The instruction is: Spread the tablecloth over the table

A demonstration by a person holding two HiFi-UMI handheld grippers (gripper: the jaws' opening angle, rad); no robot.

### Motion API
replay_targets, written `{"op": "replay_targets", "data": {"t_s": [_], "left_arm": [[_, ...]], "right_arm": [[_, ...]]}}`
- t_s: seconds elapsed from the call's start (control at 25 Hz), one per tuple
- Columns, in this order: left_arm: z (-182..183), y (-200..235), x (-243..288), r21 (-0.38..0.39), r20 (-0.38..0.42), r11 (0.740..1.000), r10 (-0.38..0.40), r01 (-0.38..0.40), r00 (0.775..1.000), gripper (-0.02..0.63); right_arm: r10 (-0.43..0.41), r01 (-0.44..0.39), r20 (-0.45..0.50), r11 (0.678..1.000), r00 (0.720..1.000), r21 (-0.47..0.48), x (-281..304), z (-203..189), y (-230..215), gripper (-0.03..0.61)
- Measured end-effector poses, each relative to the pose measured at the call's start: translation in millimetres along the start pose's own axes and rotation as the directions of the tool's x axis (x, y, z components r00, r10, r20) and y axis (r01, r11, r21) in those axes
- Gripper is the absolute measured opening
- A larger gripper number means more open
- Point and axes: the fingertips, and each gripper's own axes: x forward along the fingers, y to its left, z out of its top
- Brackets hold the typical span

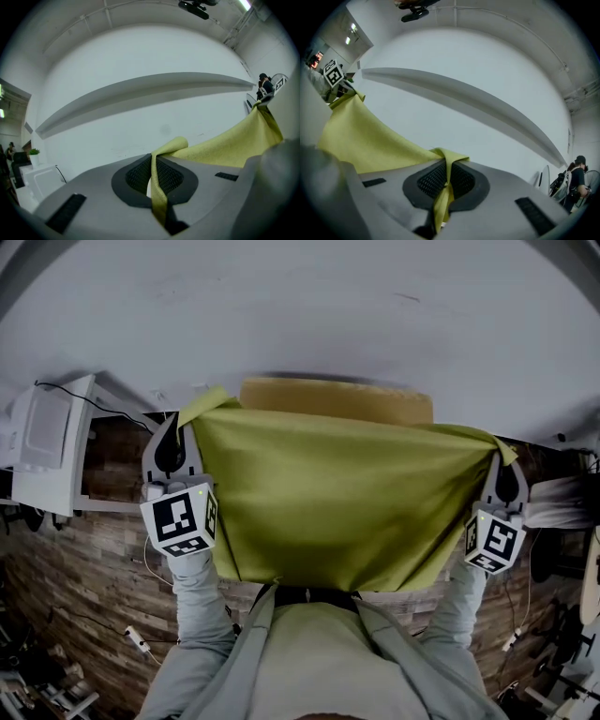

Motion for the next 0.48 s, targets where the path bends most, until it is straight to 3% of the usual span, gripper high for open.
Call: {"op": "replay_targets", "data": {"t_s": [0.12,0.28,0.48], "left_arm": [[-0.4,-2.0,23.6,0.059,0.013,0.998,-0.001,0.000,1.000,0.026],[-0.1,-5.0,57.1,0.101,0.028,0.994,-0.035,0.032,0.999,0.026],[-3.8,-12.9,106.5,0.143,0.022,0.987,-0.080,0.076,0.997,0.026]], "right_arm": [[0.006,-0.006,0.000,0.996,1.000,-0.089,25.2,-1.5,2.9,0.023],[0.056,-0.057,-0.008,0.967,0.998,-0.248,63.9,-6.6,7.4,0.023],[0.099,-0.104,-0.032,0.941,0.995,-0.321,115.6,-21.4,12.3,0.023]]}}
